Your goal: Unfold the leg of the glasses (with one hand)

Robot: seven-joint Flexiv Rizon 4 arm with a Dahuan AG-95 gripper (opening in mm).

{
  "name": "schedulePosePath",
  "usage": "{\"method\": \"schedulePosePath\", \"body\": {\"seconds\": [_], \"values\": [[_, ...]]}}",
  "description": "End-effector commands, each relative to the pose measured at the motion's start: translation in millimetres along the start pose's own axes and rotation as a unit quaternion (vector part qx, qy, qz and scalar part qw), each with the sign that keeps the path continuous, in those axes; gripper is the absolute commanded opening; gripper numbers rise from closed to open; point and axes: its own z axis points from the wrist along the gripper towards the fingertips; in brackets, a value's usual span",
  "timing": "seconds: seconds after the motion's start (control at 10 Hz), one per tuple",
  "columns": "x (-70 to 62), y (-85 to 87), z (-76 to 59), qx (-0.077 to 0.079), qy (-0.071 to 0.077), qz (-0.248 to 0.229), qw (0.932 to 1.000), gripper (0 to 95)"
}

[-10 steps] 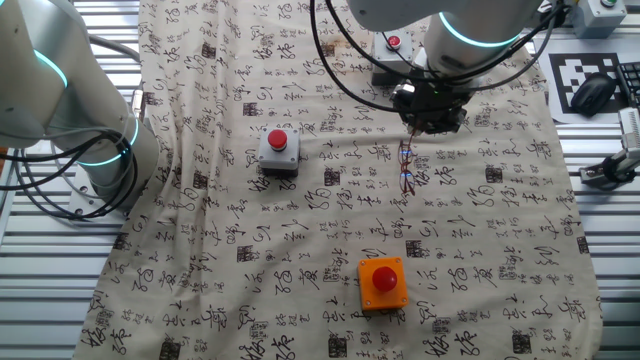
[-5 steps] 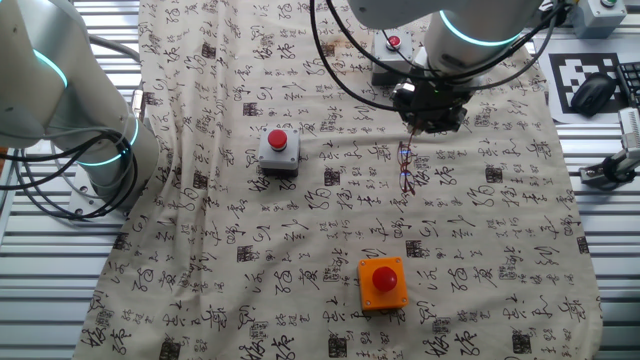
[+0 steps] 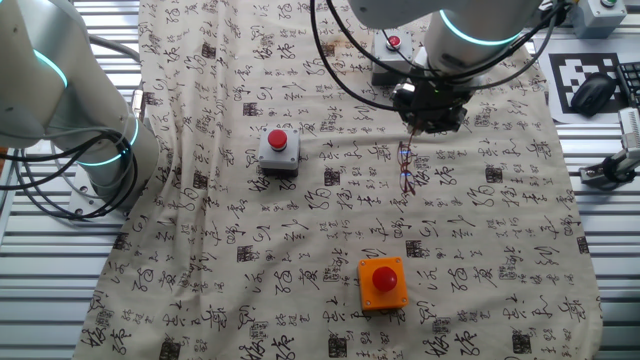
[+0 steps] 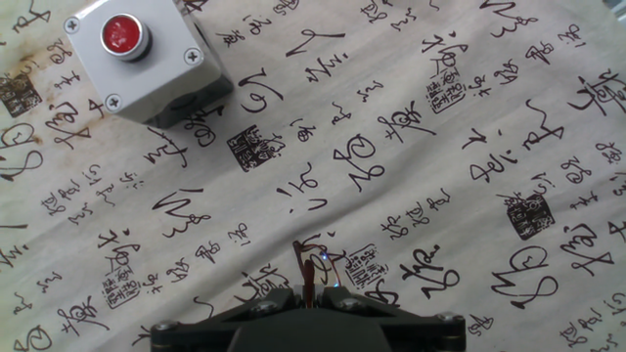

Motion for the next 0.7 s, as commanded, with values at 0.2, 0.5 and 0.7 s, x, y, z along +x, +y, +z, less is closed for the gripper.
{"method": "schedulePosePath", "body": {"seconds": [0.2, 0.5, 0.7], "values": [[0.2, -0.9, 1.2, 0.001, 0.000, 0.000, 1.0000, 0.0], [0.4, -1.5, 2.2, 0.001, 0.000, 0.000, 1.0000, 0.0], [0.4, -2.2, 3.7, 0.001, -0.001, 0.001, 1.0000, 0.0]]}}
